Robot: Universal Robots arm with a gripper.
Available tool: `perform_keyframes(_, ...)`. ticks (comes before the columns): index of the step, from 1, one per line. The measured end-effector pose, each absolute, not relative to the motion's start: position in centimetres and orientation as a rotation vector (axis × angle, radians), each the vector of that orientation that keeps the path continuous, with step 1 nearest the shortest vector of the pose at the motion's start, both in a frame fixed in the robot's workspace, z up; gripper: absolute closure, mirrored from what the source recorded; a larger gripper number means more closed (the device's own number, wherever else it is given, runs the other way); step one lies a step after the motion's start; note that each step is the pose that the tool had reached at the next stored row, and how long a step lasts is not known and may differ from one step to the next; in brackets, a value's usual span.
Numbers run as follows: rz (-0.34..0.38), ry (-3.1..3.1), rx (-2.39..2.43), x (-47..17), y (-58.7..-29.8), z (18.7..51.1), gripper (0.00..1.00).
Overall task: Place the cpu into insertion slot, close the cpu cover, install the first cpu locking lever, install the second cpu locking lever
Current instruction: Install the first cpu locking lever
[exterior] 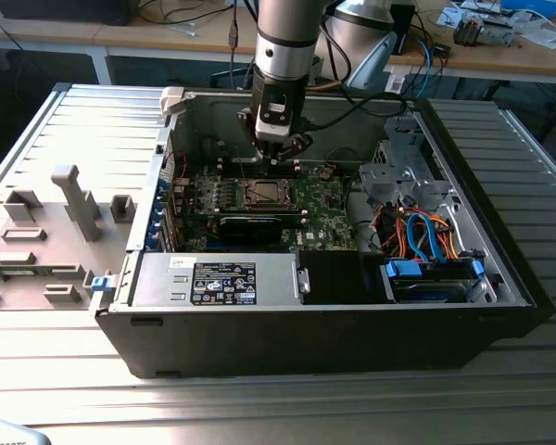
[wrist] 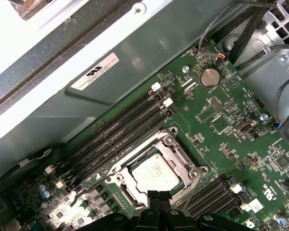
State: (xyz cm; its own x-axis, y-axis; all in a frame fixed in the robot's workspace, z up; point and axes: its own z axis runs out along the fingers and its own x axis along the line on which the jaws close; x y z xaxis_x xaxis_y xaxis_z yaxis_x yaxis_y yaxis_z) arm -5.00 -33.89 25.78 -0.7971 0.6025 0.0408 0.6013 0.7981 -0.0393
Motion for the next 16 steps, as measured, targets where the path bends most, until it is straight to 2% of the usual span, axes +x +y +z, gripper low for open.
perform_keyframes(16,0.039,-2.946,-0.933,-5.0,-33.89,25.78,0.89)
